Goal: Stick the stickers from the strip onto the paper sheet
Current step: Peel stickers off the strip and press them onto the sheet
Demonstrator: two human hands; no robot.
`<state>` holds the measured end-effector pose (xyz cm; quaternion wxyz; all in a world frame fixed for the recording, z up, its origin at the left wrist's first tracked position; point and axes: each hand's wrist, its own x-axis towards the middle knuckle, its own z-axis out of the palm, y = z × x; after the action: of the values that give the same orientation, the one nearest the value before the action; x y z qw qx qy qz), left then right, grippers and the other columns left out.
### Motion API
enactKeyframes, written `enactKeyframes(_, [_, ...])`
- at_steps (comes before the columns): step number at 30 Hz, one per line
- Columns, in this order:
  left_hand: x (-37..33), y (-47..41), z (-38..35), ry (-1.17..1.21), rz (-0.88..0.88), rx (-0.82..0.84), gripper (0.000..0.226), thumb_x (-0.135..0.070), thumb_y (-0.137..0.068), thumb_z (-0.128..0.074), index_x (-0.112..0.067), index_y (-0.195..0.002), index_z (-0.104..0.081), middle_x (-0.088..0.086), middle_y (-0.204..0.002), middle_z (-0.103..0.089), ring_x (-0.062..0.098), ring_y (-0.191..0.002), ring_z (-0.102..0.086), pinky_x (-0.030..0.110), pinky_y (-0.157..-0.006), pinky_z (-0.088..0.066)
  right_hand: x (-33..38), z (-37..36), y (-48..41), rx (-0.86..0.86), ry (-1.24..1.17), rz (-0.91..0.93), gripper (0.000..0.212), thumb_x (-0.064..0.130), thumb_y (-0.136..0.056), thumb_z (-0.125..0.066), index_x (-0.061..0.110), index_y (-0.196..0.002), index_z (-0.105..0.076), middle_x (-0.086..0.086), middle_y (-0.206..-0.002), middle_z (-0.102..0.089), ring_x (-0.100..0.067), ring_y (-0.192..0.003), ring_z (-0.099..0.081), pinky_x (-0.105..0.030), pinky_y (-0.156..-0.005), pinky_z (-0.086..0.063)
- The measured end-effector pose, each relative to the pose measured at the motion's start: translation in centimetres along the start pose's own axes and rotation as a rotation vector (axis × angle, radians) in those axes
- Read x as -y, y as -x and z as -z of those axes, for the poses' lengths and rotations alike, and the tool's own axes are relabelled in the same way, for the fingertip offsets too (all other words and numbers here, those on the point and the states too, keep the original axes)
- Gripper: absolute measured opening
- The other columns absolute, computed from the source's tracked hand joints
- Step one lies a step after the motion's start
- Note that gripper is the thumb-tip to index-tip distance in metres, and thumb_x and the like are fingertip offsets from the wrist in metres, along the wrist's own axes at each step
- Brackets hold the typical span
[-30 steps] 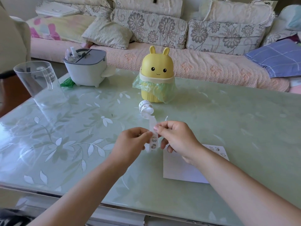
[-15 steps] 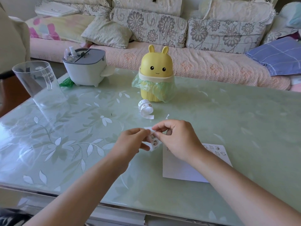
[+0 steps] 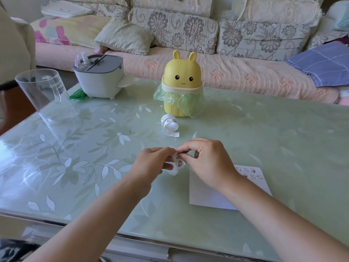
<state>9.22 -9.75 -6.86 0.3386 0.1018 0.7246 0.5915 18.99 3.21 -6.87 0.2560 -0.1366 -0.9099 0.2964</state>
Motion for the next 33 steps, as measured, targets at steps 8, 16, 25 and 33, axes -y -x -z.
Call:
enactKeyframes(8, [0.4,-0.3,-0.4,-0.129,-0.091,-0.083,0.022,-0.026,-0.091,-0.058,-0.015,-0.081,-0.074,-0.001,-0.077,-0.074,0.012,-0.061,-0.060,0.025,-0.059,-0.041,-0.2,-0.2,0.0,0.014,-0.045,-0.029,0.014,0.019,-0.083,-0.079,0.032,-0.080,-0.073,0.025,-0.080,-0.059,-0.005,-0.059,-0.051,-0.016,-0.061,-0.039])
enactKeyframes(16, [2.3,-2.2,0.1,-0.874,-0.514,-0.346,0.015,-0.034,-0.091,-0.058,-0.023,-0.100,-0.064,-0.007,-0.096,-0.062,0.020,-0.092,-0.058,0.035,-0.075,-0.049,-1.9,2.8,0.4,0.165,-0.320,-0.589,0.009,0.013,-0.087,-0.075,0.016,-0.079,-0.072,0.009,-0.054,-0.061,-0.007,-0.045,-0.052,-0.018,-0.045,-0.042])
enactKeyframes(25, [3.4,-1.0,-1.8,-1.040,-1.190,0.099,0.029,-0.009,-0.083,-0.048,-0.022,-0.087,-0.074,-0.005,-0.108,-0.064,0.018,-0.102,-0.057,0.030,-0.082,-0.049,-3.4,3.1,2.5,0.266,-0.287,-0.763,0.003,0.013,-0.082,-0.075,0.014,-0.085,-0.076,0.009,-0.062,-0.065,-0.015,-0.049,-0.050,-0.020,-0.043,-0.032])
enactKeyframes(33, [4.9,-1.9,-1.2,-1.118,-1.028,0.086,0.021,-0.043,-0.082,-0.061,-0.025,-0.089,-0.069,-0.012,-0.093,-0.064,0.016,-0.089,-0.055,0.032,-0.078,-0.049,-3.3,2.6,2.5,0.299,-0.230,-0.726,0.003,0.016,-0.082,-0.075,0.017,-0.079,-0.076,0.003,-0.073,-0.072,-0.012,-0.050,-0.054,-0.018,-0.046,-0.041])
